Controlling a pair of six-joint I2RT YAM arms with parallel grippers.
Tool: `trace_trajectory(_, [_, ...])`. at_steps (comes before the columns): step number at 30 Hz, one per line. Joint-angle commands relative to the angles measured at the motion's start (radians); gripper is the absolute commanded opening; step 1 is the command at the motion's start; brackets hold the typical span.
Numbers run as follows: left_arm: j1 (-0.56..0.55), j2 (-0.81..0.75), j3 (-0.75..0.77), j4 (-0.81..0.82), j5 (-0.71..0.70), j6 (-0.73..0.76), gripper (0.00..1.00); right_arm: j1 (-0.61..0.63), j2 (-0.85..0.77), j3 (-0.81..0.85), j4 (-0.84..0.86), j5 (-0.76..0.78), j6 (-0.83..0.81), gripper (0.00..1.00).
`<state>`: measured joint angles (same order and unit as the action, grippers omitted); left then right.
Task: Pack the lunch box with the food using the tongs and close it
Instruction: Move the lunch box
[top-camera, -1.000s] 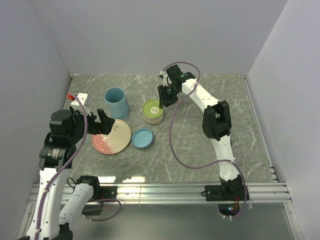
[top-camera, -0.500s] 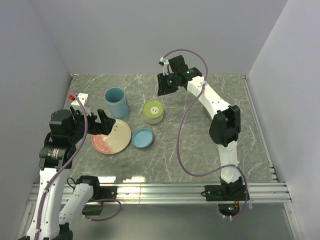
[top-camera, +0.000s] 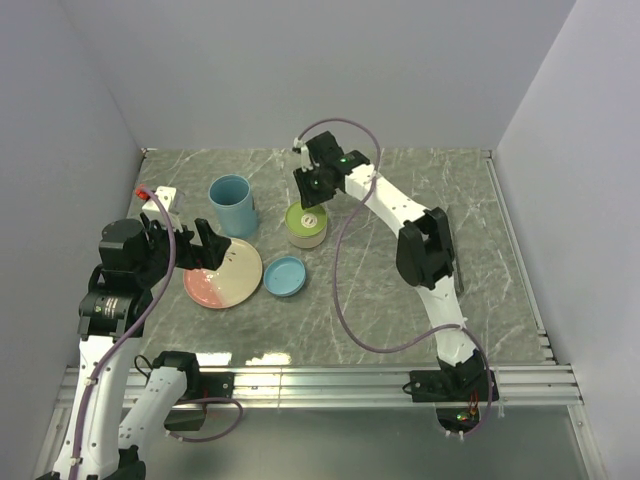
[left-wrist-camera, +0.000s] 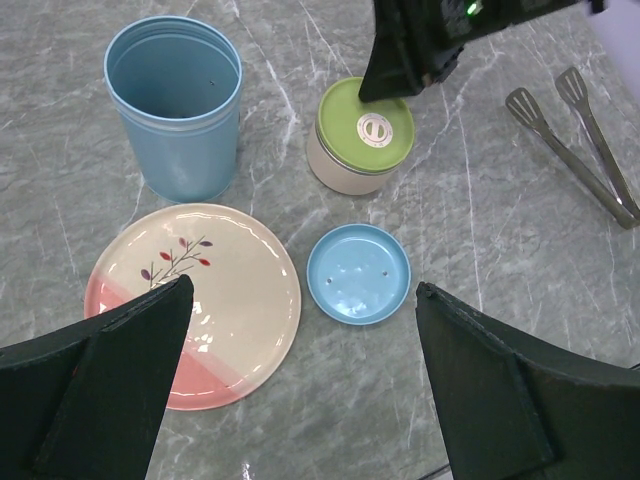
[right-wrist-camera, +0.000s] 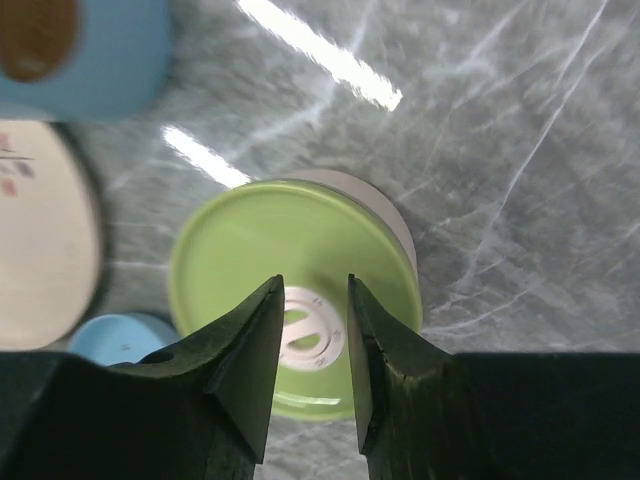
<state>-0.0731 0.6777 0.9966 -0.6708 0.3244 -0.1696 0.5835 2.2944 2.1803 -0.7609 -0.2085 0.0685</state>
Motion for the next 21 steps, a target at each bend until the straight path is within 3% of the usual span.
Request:
trace_trajectory(1, [0.004,-0.012,0.014,0.024,0.002,0.019,1.00,0.013,0.042,-0.023,0.005,0.046,-0.018,0.40])
trace_trajectory(9, [0.004,-0.020,0.004,0.028,0.001,0.021,0.99,0.016,0.028,-0.137,-0.018,0.020,-0.018,0.41])
trace_trajectory(21, [0.006,-0.018,0.017,0.028,-0.002,0.035,0.99,0.087,-0.010,-0.133,-0.038,0.144,-0.127,0.50])
